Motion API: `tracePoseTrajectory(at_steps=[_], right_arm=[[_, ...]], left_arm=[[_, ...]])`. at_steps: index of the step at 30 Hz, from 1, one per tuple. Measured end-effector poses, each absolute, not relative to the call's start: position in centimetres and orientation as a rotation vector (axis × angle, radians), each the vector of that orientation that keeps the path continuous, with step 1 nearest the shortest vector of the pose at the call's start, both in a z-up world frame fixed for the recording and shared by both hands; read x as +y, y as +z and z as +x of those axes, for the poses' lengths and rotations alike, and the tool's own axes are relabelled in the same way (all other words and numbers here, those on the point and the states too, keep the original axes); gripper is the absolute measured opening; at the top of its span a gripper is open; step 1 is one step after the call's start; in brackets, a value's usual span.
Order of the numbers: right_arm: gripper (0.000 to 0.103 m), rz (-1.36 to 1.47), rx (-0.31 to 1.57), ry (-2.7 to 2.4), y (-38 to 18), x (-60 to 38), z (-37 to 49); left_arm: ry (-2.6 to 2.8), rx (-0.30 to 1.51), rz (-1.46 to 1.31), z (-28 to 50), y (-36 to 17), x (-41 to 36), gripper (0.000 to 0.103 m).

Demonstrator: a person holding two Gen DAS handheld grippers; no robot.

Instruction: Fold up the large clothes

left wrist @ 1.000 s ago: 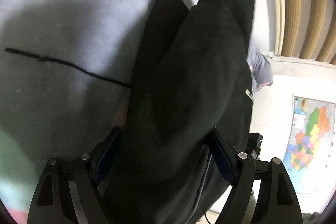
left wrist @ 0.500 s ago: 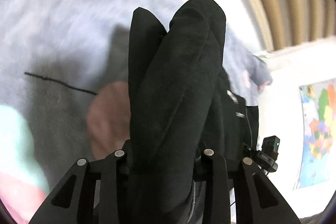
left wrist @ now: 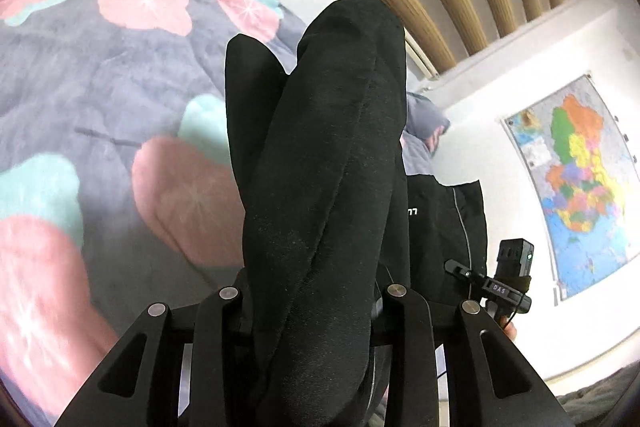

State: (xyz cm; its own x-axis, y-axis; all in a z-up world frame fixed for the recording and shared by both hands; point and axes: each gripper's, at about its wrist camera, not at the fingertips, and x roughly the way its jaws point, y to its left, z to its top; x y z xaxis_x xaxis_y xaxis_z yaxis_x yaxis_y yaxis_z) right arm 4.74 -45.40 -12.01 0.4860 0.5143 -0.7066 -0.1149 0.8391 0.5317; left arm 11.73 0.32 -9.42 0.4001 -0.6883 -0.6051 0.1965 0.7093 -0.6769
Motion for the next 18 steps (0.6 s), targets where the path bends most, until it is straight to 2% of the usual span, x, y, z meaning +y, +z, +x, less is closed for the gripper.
tracePoseTrajectory(at_steps=[6,11,14,15,18], right_arm=[[0.039,0.436,1.092,0.36,-14.7,-45.6,3.8],[0.039,0.451,1.202,0.289,-19.9,-46.7,2.7],[0.045,0.541,1.238,0.216,-22.4,-49.0,2.6],[0.05,0.589,1.25,0.192,-23.1,-49.8,2.6],[0.055,0.662,1.273,0.126,-24.0,-50.7,3.0]], left_arm=[[-0.574,1.105,-0.602,7.9,-12.8,1.9,0.035],[-0.5,1.236,-0.609,6.1,-18.8,2.4,0.036],[-0.397,1.299,-0.684,5.6,-23.1,4.4,0.042],[-0.366,1.313,-0.743,5.6,-24.4,5.4,0.044],[-0.286,1.334,-0.935,5.3,-27.1,8.7,0.049]])
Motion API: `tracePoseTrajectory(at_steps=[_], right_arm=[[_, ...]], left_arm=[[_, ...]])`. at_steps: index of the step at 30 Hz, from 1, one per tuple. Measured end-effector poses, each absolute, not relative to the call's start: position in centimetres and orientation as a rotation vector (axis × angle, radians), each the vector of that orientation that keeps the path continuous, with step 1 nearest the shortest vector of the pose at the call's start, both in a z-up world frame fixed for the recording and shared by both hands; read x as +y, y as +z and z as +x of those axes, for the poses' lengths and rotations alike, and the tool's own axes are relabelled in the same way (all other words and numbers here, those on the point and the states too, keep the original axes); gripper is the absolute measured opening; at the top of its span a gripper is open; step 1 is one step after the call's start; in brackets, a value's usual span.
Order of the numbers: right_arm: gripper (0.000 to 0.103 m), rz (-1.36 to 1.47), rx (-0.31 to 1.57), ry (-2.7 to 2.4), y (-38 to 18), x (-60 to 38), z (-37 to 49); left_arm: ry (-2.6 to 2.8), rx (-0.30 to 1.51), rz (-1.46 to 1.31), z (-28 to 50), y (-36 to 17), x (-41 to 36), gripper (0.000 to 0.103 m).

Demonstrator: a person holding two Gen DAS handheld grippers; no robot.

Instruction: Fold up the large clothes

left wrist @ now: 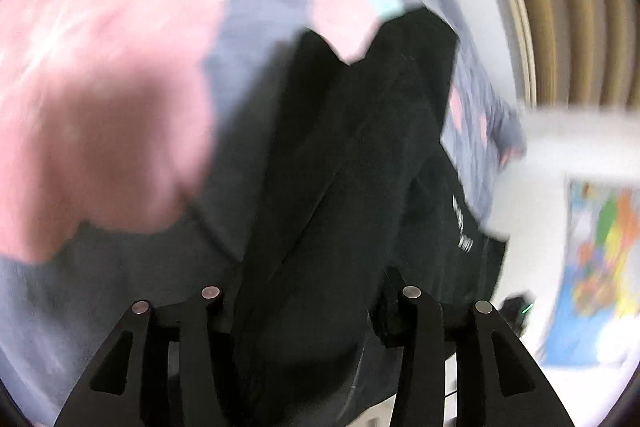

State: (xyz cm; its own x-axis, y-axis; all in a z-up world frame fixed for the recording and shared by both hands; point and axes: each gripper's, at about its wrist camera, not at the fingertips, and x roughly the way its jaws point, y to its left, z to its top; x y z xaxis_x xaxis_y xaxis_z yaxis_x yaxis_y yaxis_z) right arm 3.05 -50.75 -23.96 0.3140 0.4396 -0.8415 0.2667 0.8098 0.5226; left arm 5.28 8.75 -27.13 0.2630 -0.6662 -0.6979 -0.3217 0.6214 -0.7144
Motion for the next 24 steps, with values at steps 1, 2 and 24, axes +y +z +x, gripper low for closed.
tracePoseTrajectory(at_steps=[1,2,24], right_arm=[[0.06,0.657,1.275,0.103,-24.0,-51.3,2.7],[0.064,0.644,1.278,0.079,-23.9,-51.8,2.3],[0.07,0.138,1.263,0.108,-22.3,-39.3,3.2]], left_arm=[[-0.269,1.333,-0.972,5.1,-27.3,9.6,0.05],[-0.261,1.331,-0.988,4.9,-27.2,10.2,0.051],[-0.28,1.294,-0.09,3.4,-21.1,-8.2,0.069]])
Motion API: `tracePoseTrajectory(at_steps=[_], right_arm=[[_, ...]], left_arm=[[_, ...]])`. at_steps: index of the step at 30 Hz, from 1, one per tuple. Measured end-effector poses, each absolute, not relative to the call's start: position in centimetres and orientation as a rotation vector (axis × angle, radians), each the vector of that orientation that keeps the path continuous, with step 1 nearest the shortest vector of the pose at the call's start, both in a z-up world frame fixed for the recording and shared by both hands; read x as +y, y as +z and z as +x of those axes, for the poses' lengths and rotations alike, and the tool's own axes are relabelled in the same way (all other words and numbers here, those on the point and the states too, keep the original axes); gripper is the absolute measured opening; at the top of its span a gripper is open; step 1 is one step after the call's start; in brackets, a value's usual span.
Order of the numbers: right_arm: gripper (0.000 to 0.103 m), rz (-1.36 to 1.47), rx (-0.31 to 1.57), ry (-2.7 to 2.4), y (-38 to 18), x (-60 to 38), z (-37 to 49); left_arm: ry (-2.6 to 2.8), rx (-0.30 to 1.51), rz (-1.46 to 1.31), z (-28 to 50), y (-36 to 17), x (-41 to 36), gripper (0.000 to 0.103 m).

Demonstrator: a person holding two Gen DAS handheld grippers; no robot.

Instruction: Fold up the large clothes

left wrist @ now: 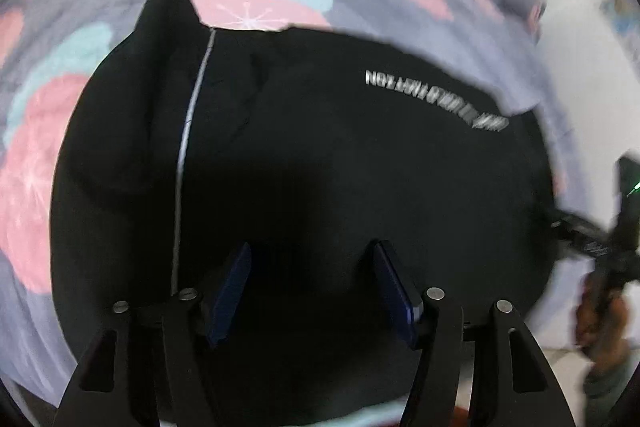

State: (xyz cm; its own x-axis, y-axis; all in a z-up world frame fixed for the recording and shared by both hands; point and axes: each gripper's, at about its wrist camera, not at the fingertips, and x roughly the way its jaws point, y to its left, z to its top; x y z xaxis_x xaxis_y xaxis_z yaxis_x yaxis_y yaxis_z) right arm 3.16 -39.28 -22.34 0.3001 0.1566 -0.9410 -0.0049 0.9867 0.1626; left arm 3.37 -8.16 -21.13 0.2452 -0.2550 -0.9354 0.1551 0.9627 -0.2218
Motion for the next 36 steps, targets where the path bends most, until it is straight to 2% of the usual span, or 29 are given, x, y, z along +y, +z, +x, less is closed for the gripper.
tracePoseTrajectory(at_steps=[4,8,13,20,26,32,36], right_arm=[[0.07,0.03,1.289,0.076,-24.1,-37.9,3.5],[0.07,-0.01,1.299,0.072,-24.1,-37.4,3.5],[0.07,0.031,1.318,0.069,-21.1,-37.9,2.7],[0.07,0.029,1.197,0.066,-12.2,-37.4,0.5],[0.082,-0.018,1.06,0.046,-3.9,-36.1,-2.5],[0.083,-0.017,0.972,0.008,1.5,-36.7,-4.6],[0.084,-0.002,0.953,-0.001,2.9,-37.0,-5.7]], left_arm=[[-0.223,1.301,-0.017,3.8,-22.7,-9.4,0.076],[-0.205,1.3,-0.011,4.2,-22.6,-9.4,0.077],[-0.238,1.263,-0.049,3.4,-19.0,-9.7,0.076],[-0.237,1.069,0.017,1.0,-9.0,-12.3,0.076],[-0.202,0.928,0.028,-1.3,-1.2,-13.5,0.076],[-0.173,0.894,-0.003,-3.6,2.9,-15.3,0.076],[-0.136,0.901,0.026,-4.7,3.5,-16.7,0.076]])
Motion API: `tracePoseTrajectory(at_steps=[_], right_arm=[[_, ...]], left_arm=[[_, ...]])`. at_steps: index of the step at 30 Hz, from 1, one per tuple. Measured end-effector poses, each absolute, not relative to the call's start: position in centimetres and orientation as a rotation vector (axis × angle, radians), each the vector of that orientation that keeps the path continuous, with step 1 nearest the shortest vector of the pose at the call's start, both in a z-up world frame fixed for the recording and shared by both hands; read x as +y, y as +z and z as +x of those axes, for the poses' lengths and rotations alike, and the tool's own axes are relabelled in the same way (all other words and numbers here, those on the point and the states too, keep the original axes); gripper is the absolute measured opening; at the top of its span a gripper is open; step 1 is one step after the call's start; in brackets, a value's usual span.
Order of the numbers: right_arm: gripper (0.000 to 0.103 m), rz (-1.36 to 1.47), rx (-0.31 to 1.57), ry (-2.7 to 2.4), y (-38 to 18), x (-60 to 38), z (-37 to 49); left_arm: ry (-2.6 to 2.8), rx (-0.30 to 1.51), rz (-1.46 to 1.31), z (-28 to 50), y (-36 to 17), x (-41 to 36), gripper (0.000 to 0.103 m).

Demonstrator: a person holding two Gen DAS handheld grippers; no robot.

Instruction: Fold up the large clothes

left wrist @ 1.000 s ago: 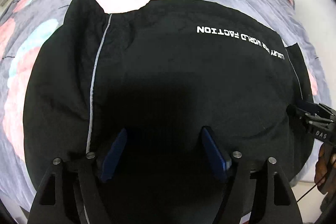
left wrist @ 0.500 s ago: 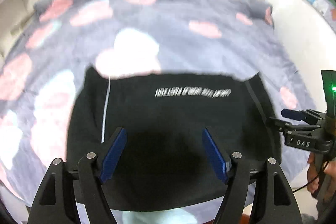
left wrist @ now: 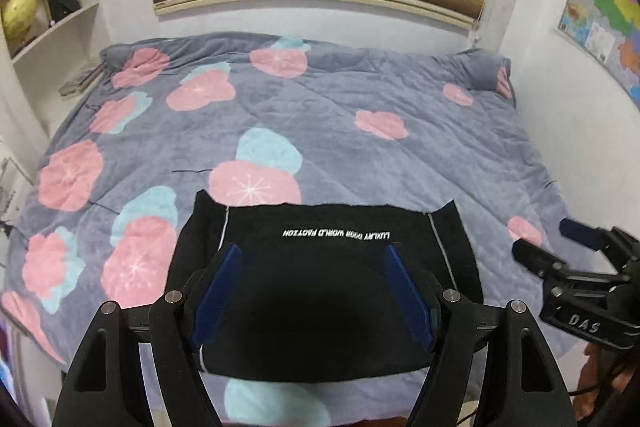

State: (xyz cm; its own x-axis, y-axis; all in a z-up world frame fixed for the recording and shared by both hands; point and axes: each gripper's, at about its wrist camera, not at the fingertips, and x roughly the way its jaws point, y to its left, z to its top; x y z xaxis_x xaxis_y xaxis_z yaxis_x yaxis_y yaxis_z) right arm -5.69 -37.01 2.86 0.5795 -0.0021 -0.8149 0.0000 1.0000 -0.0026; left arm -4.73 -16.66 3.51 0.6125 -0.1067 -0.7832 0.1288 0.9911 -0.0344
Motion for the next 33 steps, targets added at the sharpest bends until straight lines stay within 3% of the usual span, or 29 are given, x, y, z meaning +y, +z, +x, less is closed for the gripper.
tracePoseTrajectory(at_steps=[33], right_arm=[[0.084,0.054,1.023,0.003,-0.3,-37.0,-5.9]], left_arm=[[-0.083,0.96,0.104,-6.0,2.2,-18.5,0.076]])
